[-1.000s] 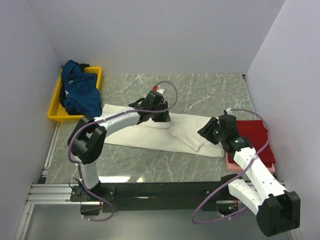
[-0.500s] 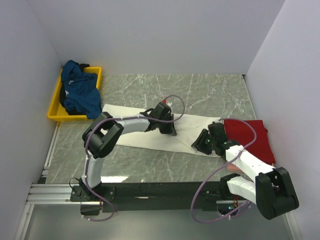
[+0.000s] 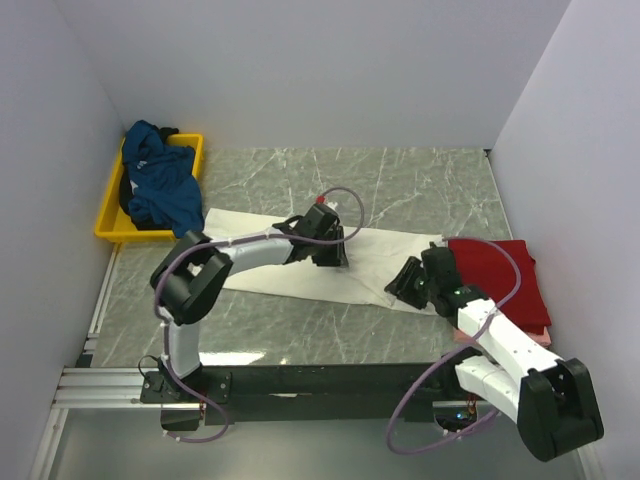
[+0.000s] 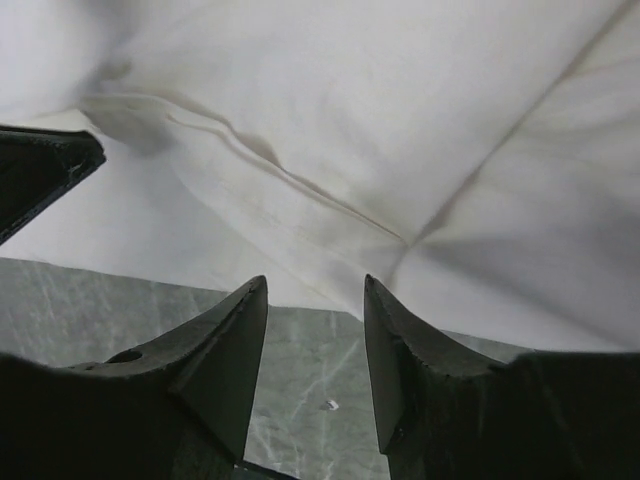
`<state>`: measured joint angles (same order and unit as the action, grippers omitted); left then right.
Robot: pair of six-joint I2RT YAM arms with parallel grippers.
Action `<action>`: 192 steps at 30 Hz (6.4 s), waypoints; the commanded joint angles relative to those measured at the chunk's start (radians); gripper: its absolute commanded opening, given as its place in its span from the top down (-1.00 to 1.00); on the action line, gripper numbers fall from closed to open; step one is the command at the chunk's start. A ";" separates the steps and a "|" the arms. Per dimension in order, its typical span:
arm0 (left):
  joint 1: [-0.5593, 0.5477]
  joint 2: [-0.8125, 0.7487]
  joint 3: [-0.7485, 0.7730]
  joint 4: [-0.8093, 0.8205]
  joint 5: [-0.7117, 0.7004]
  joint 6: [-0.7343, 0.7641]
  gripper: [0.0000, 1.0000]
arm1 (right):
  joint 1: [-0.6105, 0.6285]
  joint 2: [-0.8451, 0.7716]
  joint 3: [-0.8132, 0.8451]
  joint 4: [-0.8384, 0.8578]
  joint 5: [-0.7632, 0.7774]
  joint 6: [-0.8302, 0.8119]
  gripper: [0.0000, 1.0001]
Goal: Fold and stack the t-shirts
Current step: Fold the tshirt
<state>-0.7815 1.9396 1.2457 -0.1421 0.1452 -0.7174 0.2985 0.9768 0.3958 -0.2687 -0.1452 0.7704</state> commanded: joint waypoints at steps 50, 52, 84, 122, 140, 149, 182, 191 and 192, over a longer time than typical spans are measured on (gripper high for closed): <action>-0.274 -0.285 -0.391 -0.179 -0.285 -0.416 0.45 | -0.036 1.369 1.564 -0.501 0.164 -0.347 0.14; -0.294 -0.254 -0.336 -0.178 -0.279 -0.403 0.44 | -0.035 1.393 1.607 -0.504 0.147 -0.362 0.12; 0.022 0.321 0.739 -0.235 -0.251 0.561 -0.82 | -0.262 0.130 0.486 -0.101 -0.008 -0.036 -0.26; 0.358 0.651 0.951 -0.544 -0.360 0.135 -0.79 | -0.257 0.111 0.331 -0.049 -0.171 -0.146 -0.23; 0.458 0.483 0.897 -0.287 -0.139 0.062 -0.99 | -0.206 0.192 0.354 -0.043 -0.208 -0.186 -0.22; 0.447 0.176 0.697 -0.241 -0.142 0.072 -0.99 | -0.076 0.154 0.368 -0.093 -0.174 -0.192 -0.17; 0.087 -1.143 -0.831 -0.600 -0.427 -0.694 -0.33 | 0.590 0.224 0.048 0.224 -0.148 0.144 -0.05; 0.057 -1.238 -0.905 -0.597 -0.388 -0.731 -0.31 | 0.597 0.329 0.021 0.296 -0.186 0.165 -0.04; 0.057 -1.242 -0.908 -0.597 -0.384 -0.732 -0.31 | 0.597 0.339 0.021 0.304 -0.192 0.173 -0.01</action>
<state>-0.7136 0.7208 0.3546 -0.7303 -0.2523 -1.4094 0.8879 1.2869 0.4297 -0.0269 -0.3290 0.9260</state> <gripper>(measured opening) 0.657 0.516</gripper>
